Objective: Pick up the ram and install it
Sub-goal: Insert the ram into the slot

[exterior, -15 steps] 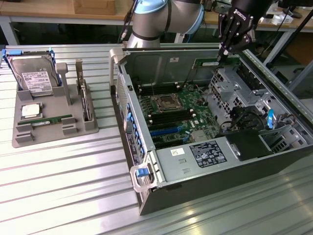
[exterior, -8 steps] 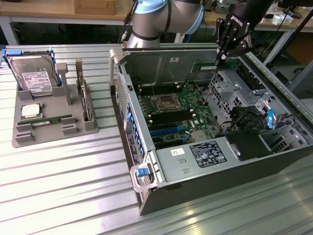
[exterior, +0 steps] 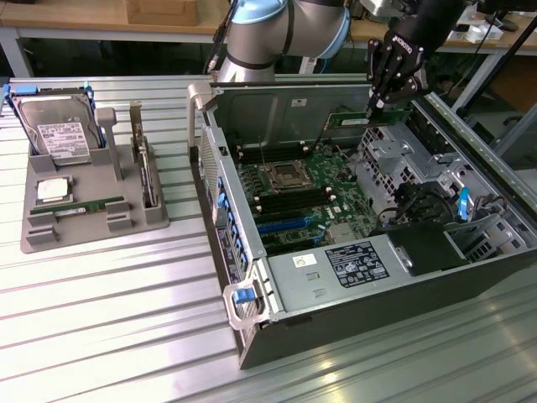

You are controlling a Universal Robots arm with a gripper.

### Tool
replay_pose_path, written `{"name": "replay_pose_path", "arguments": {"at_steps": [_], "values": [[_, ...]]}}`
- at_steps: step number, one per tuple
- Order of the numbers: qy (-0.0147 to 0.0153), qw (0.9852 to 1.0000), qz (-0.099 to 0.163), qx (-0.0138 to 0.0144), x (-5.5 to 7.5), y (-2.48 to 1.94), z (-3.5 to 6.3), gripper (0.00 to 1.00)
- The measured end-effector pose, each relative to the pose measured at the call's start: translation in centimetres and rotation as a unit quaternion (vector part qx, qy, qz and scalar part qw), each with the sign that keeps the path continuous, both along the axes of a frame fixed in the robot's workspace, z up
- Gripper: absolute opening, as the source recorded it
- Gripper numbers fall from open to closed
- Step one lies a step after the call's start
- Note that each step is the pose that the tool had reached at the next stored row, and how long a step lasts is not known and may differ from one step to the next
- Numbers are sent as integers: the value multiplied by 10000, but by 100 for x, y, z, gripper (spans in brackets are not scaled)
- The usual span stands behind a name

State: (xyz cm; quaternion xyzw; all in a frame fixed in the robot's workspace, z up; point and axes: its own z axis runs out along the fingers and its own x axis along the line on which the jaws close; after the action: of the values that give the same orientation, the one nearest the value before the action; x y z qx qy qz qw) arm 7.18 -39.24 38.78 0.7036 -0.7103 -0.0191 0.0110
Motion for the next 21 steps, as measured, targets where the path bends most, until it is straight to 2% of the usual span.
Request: {"name": "replay_pose_path", "arguments": {"at_steps": [21], "values": [[0, 10000, 0, 5, -32, 0, -221, 12]]}}
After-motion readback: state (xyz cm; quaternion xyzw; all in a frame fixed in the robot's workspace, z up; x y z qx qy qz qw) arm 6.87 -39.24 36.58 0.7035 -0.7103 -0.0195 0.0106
